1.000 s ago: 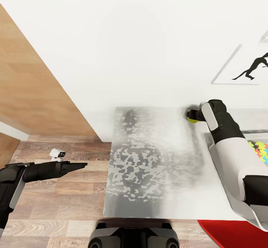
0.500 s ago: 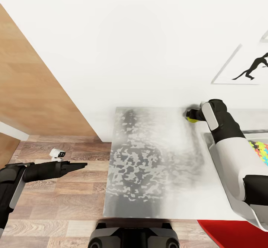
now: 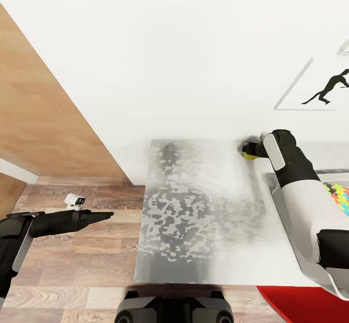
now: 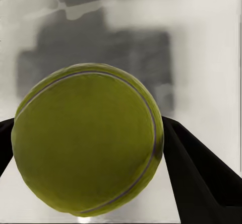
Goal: Put all the toys in the child's room - the three board games (two on the bed and one on the table), the two jigsaw puzzles on the table, and the tennis ball on the table - inside the toy box on the table in the child's room.
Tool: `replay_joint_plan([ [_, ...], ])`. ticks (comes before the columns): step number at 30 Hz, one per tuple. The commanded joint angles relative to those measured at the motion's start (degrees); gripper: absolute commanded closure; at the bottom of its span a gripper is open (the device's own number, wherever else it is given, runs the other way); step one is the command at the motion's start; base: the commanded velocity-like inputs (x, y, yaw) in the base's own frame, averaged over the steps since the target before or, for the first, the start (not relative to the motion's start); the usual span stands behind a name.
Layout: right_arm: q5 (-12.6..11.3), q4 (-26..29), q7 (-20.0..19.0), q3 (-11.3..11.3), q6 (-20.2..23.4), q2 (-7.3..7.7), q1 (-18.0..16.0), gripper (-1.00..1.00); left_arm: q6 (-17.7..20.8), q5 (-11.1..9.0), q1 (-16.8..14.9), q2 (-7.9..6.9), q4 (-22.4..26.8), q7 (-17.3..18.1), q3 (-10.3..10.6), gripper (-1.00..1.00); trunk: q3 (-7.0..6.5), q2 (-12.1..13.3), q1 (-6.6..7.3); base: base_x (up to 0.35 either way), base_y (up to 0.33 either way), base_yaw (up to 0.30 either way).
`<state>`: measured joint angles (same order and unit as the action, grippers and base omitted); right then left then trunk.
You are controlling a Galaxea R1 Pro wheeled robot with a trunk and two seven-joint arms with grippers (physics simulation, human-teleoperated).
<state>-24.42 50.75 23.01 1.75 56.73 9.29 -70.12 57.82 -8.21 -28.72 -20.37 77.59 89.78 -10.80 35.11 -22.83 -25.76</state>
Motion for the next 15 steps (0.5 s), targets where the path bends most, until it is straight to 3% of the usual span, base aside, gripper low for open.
replay_joint_plan([
  [1, -0.7, 0.0, 0.6, 0.2, 0.1, 0.07, 0.0, 1.0, 0.6, 0.0, 0.0, -0.02, 0.0, 0.2, 0.0, -1.0, -0.01, -0.1, -0.02, -0.1, 0.0, 0.0],
  [7, -0.7, 0.2, 0.5, 0.2, 0.2, 0.1, 0.0, 1.0, 0.6, 0.0, 0.0, -0.02, 0.0, 0.2, 0.0, -1.0, -0.55, -0.1, -0.02, -0.179, 0.0, 0.0],
  [12, -1.0, 5.5, 0.5, 0.2, 2.6, 0.11, 0.3, 1.0, 0.6, 0.0, 0.0, -0.02, 0.0, 0.2, 0.0, -1.0, -1.01, -0.1, -0.02, -0.234, 0.0, 0.0],
  [15, -2.3, 8.9, 0.4, 0.2, 3.3, 0.06, 0.8, 1.0, 0.6, 0.0, 0.0, -0.02, 0.0, 0.2, 0.0, -1.0, -1.29, -0.1, -0.02, -0.138, 0.0, 0.0],
])
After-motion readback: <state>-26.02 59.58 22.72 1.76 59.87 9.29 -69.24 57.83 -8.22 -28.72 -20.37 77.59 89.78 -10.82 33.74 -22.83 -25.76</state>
